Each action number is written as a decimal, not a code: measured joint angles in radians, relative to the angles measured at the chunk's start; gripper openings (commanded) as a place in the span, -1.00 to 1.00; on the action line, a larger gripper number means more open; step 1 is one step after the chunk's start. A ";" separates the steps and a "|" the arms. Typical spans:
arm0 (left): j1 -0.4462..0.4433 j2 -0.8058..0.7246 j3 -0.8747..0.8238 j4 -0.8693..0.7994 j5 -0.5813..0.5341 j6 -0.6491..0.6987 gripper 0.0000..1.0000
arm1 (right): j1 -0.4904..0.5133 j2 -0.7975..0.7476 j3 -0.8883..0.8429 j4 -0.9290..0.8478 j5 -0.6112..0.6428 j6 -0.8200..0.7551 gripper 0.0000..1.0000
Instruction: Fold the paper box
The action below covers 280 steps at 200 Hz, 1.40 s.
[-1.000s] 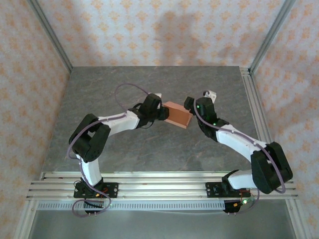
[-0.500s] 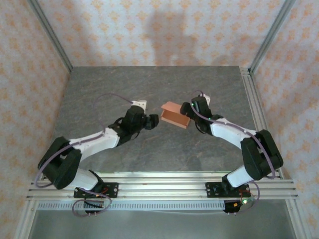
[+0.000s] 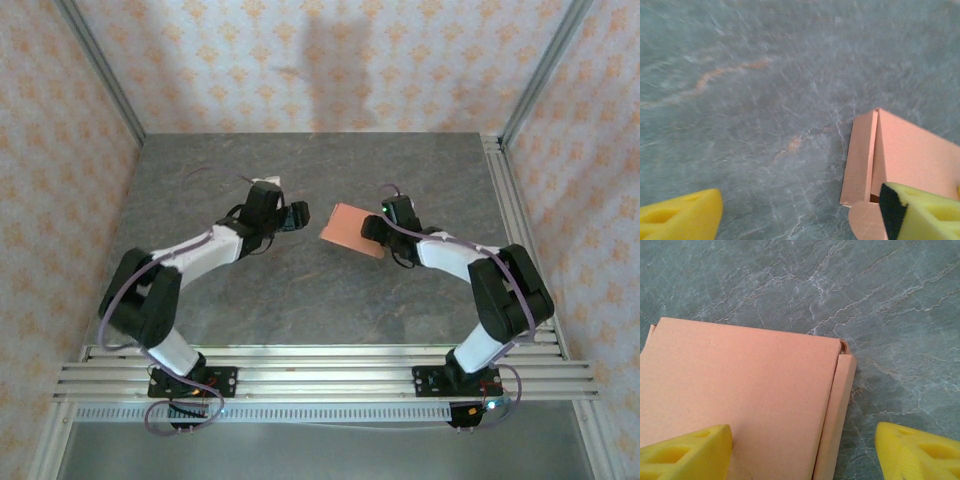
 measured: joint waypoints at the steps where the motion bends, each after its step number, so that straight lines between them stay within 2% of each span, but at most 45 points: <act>1: 0.000 0.005 0.006 -0.003 0.004 -0.003 1.00 | -0.002 0.001 0.001 0.000 -0.003 0.000 0.49; 25: 0.000 0.146 0.158 -0.062 0.122 -0.013 0.99 | -0.032 0.017 0.019 0.002 -0.056 -0.003 0.48; 50: 0.000 0.234 0.249 -0.112 0.223 -0.020 0.88 | -0.070 0.045 0.044 0.002 -0.127 -0.004 0.46; 70: 0.000 0.307 0.312 -0.130 0.285 -0.029 0.51 | -0.100 0.078 0.070 0.000 -0.188 -0.010 0.42; 96: 0.000 0.362 0.333 -0.148 0.329 -0.048 0.32 | -0.125 0.121 0.111 -0.001 -0.257 -0.019 0.39; 133: 0.000 0.386 0.345 -0.164 0.374 -0.082 -0.18 | -0.130 0.161 0.149 0.000 -0.322 -0.047 0.37; 162: 0.000 0.386 0.350 -0.165 0.389 -0.082 -0.30 | -0.130 0.183 0.160 0.001 -0.346 -0.064 0.38; 185: 0.000 0.386 0.350 -0.164 0.393 -0.083 -0.33 | -0.130 0.185 0.156 0.018 -0.345 -0.066 0.52; 203: 0.000 0.386 0.350 -0.162 0.396 -0.090 -0.51 | -0.134 0.167 0.124 0.067 -0.338 -0.059 0.56; 245: 0.000 0.386 0.348 -0.156 0.424 -0.097 -0.53 | -0.161 0.074 0.024 0.139 -0.336 -0.028 0.59; 280: 0.000 0.386 0.348 -0.163 0.445 -0.090 -0.68 | -0.162 0.055 -0.002 0.179 -0.339 -0.002 0.59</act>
